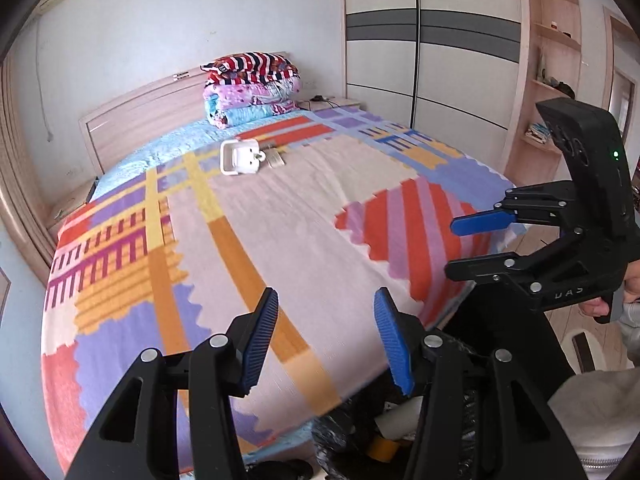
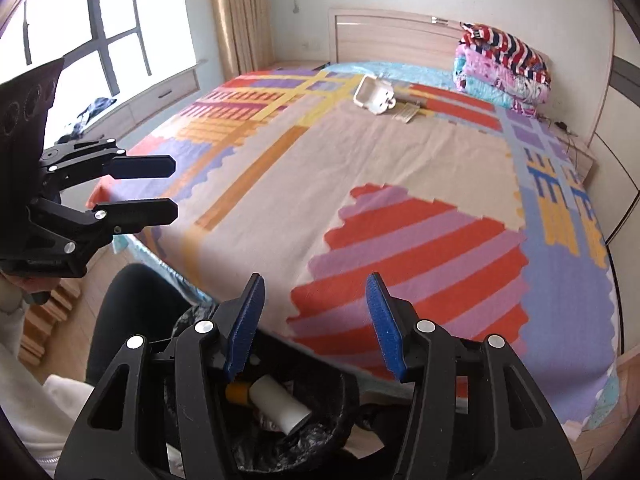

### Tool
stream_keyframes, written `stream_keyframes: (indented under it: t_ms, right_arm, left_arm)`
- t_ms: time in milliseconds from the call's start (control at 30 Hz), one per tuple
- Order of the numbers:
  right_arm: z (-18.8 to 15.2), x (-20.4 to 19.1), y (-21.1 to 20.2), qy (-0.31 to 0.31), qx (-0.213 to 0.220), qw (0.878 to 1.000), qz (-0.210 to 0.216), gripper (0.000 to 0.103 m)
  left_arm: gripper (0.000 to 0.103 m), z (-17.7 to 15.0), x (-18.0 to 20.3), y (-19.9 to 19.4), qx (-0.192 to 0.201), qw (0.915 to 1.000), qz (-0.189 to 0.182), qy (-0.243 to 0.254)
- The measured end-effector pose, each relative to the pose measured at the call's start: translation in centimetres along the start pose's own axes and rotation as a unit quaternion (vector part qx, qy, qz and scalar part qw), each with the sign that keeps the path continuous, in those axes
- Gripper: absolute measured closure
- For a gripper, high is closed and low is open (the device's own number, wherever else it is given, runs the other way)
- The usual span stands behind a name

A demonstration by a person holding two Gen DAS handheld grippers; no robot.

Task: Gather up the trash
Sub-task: 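Move the left tool to the white plastic bracket while the right tool approaches the beige strip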

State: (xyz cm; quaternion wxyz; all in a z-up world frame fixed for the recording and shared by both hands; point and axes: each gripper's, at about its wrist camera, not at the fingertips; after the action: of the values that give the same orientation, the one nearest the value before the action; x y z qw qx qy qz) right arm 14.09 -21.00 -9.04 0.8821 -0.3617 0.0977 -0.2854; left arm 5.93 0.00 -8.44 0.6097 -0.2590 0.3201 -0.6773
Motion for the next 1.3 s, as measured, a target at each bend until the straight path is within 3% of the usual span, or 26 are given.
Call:
stream_keyframes:
  t_ms: [367,667,1000,1300]
  right_arm:
    - [4.7,2.6,1.1,0.007,0.022,1.000,-0.008,0.050]
    - [10.1,5.3,4.4,0.016,0.028,0.999,-0.022,0.050]
    - [16.2,9.3,8.9,0.055,0.017,0.998,-0.019,0.050]
    - [19.3,11.6,13.2,0.082,-0.006,0.996,-0.020,0.050]
  left_arm:
    - [0.055,3.9,-3.9,2.4,0.008,0.9997,0.016,-0.014]
    - [0.055,9.2,-8.1,5.7,0.021,0.9992,0.029,-0.017]
    - [0.055,13.8,-13.3,12.2,0.005,0.9989,0.032,-0.033]
    - [0.056,16.3,-16.8,17.7,-0.019,0.9977,0.019,-0.063]
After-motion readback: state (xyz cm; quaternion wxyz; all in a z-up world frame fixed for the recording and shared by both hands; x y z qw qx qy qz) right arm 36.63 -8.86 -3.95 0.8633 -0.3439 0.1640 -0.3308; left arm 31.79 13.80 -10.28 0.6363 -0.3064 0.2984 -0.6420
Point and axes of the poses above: each gripper's, at about its wrist camera, not at the fingertips, and y roughly the way its jaws point, x to its right, z to its top, and after that the axes turned 7 degrees about -x, right-handed
